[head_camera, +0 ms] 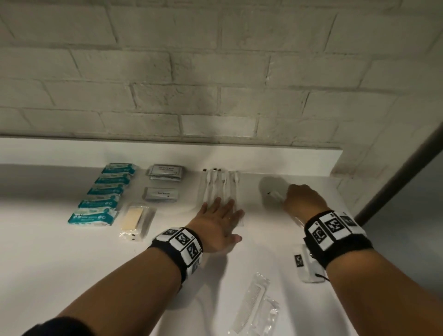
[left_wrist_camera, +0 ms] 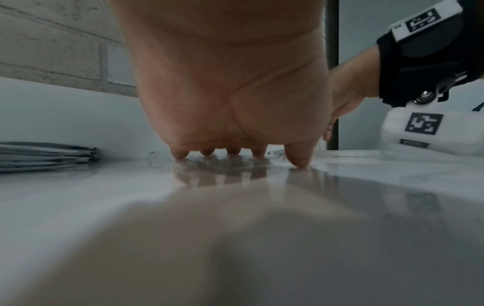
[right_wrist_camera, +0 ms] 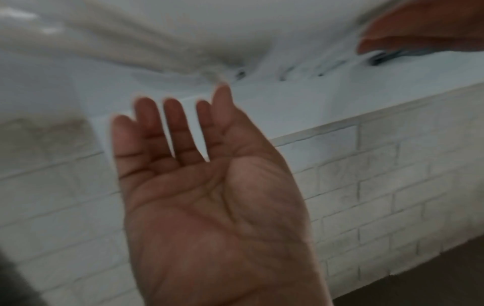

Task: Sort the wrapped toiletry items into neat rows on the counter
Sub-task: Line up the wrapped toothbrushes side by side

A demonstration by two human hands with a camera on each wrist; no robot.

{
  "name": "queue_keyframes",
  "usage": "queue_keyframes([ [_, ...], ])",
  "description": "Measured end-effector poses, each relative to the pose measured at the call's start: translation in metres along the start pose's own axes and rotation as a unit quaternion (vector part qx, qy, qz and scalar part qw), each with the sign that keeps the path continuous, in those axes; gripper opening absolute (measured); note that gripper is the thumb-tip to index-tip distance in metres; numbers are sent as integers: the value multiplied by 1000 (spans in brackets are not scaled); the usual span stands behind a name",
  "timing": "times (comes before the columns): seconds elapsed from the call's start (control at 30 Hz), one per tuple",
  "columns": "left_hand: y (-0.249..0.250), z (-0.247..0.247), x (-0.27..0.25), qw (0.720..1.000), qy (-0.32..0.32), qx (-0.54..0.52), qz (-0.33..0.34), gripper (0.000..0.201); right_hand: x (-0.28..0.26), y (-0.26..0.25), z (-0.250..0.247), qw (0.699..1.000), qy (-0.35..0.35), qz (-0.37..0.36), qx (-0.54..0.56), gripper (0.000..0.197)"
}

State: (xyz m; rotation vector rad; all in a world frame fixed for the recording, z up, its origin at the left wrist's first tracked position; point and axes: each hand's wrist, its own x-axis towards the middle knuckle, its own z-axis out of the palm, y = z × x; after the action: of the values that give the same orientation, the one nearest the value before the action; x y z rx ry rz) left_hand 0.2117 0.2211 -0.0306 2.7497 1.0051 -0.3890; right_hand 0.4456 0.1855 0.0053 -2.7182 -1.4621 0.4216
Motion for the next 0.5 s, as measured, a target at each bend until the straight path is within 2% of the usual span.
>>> queue_keyframes([
  [0.07,-1,2,0,1000,-1,0,-3,71,-6,12,-1,991,-95,19,-86,38],
  [0.13,-1,2,0,1000,4,-1,-4,71,-10,13,-1,981,-139,11,-135,43],
  [0.27,0,2,0,1000,10,-8,-3,71,-3,-11,2,993,-116,5,-28,24],
  [0.37,1,1,-1,1000,15,-22,-4,73,3,-32,6,992,-75,-56,84,33],
  [0.43,1,2,-2,999,18,-27,-6,76,3,-45,7,993,-41,-101,49,39],
  [0.5,0,2,-2,999,21,-32,-7,77,5,-55,11,987,-44,-148,-40,35],
])
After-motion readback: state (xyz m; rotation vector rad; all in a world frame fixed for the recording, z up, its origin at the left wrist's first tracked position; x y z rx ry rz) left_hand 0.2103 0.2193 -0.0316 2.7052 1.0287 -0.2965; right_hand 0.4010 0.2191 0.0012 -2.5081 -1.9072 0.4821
